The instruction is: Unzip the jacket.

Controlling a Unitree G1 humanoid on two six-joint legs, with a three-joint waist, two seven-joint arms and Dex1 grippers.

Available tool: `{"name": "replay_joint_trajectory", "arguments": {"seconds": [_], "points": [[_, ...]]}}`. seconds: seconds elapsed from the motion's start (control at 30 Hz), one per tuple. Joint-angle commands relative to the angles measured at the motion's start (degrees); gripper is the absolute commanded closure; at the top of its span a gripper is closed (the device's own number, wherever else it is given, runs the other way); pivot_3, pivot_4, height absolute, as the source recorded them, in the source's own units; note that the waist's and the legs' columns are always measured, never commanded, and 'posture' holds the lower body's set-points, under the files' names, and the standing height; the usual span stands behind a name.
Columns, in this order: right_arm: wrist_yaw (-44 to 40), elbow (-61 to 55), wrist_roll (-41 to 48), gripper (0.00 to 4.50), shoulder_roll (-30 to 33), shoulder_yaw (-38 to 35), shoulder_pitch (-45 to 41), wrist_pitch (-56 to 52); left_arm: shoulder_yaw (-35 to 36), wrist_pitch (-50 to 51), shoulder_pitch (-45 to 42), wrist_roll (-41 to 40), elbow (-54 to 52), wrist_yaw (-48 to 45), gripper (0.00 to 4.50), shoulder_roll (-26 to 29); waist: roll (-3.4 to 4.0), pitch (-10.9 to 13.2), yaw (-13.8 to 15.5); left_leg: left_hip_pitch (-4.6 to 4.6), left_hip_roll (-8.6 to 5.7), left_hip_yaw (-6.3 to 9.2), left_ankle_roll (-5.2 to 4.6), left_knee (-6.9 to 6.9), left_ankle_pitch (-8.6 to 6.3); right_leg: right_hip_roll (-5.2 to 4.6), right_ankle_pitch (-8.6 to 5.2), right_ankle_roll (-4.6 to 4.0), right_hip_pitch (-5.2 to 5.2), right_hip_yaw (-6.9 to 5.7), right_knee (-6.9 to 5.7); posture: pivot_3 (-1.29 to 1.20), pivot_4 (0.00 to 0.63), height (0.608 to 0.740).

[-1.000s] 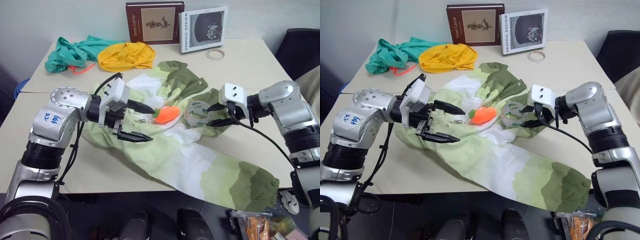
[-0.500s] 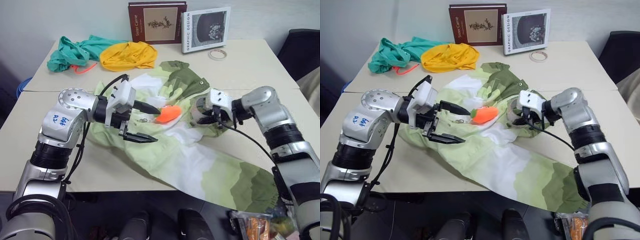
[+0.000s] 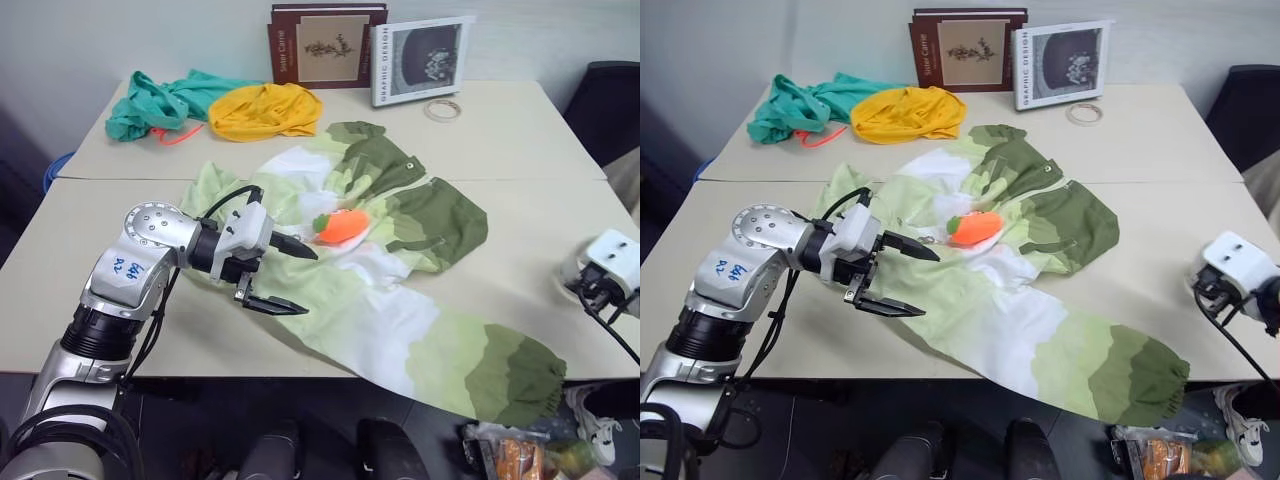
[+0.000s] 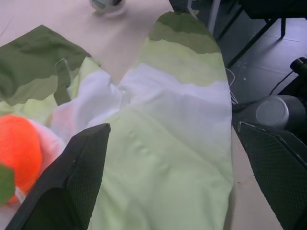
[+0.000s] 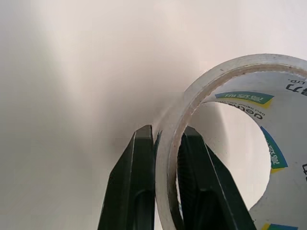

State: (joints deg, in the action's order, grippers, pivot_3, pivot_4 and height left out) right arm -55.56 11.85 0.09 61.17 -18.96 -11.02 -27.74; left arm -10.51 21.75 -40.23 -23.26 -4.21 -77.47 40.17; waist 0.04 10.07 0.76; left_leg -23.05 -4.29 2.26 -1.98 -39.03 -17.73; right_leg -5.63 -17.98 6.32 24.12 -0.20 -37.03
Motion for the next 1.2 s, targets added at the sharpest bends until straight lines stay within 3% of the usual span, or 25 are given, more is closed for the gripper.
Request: {"name": "replay_joint_trajectory", "arguments": {"seconds": [0.03,0.13,0.17,0.2,0.27,0.43,0.67,0.87,0.97,1.2], "points": [[2.06,-0.68,5.93,3.88,-1.51,-5.91,-2.46,-6.64,-0.53,-2.23,-1.93,0.94,-0.69,-1.26,0.00,-0.27,0.00,0.00,-0.67,0.04,0.05,-0.01,0.02,0.01,0.01,0.03,0.00,0.00,-0.01,0.02,0.00,0.00,0.150,0.740],[2.37,-0.98,8.55,2.76,-2.26,-6.62,-2.90,-8.72,-1.54,-4.59,-2.87,2.61,1.09,-2.49,0.00,-0.32,0.01,-0.01,-0.93,0.09,0.14,0.01,0.08,0.08,0.01,0.11,0.00,0.00,0.00,0.01,-0.01,0.00,0.150,0.740],[2.53,-1.35,8.86,2.61,-1.92,-6.53,-2.84,-8.80,-1.64,-4.89,-3.07,2.80,1.48,-2.82,0.00,-0.28,0.03,-0.01,-0.81,0.08,0.14,0.04,0.09,0.10,0.00,0.11,0.00,0.00,0.00,0.00,-0.01,0.00,0.150,0.740],[2.64,-1.77,9.48,2.11,-1.47,-6.73,-3.15,-9.07,-1.71,-5.20,-3.24,2.98,1.76,-3.27,0.00,-0.19,0.04,-0.02,-0.78,0.07,0.12,0.05,0.09,0.14,0.00,0.09,0.00,0.00,0.00,-0.01,-0.04,0.00,0.150,0.740],[3.00,-2.33,10.54,1.61,-0.91,-6.98,-3.48,-9.65,-1.67,-5.62,-3.41,3.21,2.13,-3.90,0.00,-0.12,0.04,-0.03,-0.74,0.06,0.10,0.06,0.05,0.17,-0.02,0.07,0.00,0.00,0.00,-0.01,-0.07,0.00,0.150,0.740],[-1.77,-6.21,9.79,0.03,5.85,-3.84,-5.23,-2.53,-1.53,-10.20,-1.83,5.95,1.16,-7.89,0.00,4.23,0.17,0.01,-0.56,-0.04,0.04,0.12,0.02,0.07,-0.04,0.01,0.00,0.00,0.03,-0.05,0.05,0.00,0.150,0.740],[-12.48,-11.47,4.03,0.03,12.46,8.81,-6.58,22.81,-4.86,-29.01,1.81,15.96,1.95,-11.17,0.00,11.18,0.15,0.02,-0.80,-0.03,0.11,0.10,0.08,0.11,-0.08,0.08,0.00,-0.01,0.06,-0.07,0.16,0.00,0.150,0.740],[-3.37,4.45,-16.08,0.03,2.45,28.28,-23.01,44.28,-7.99,-37.60,2.01,22.73,5.51,-6.18,0.00,8.78,0.11,0.05,-0.73,-0.06,0.02,0.03,0.02,0.05,-0.07,0.05,0.00,-0.01,0.09,-0.04,0.15,0.00,0.150,0.740],[2.50,12.45,-22.23,0.00,-2.33,32.80,-28.50,49.67,-8.41,-38.11,2.37,23.20,5.28,-6.28,0.55,8.60,0.08,0.06,-0.81,-0.17,0.03,0.03,0.02,0.08,-0.07,0.08,0.00,-0.01,0.25,-0.02,0.06,0.00,0.150,0.740],[11.25,29.96,-27.96,0.00,-10.90,37.68,-38.05,55.19,-7.87,-37.16,4.80,22.92,4.17,-6.05,2.83,9.54,0.02,0.02,-1.36,-0.19,0.07,-0.04,0.04,0.14,-0.07,0.11,-0.01,-0.02,0.36,0.04,-0.24,0.00,0.150,0.740]]}}
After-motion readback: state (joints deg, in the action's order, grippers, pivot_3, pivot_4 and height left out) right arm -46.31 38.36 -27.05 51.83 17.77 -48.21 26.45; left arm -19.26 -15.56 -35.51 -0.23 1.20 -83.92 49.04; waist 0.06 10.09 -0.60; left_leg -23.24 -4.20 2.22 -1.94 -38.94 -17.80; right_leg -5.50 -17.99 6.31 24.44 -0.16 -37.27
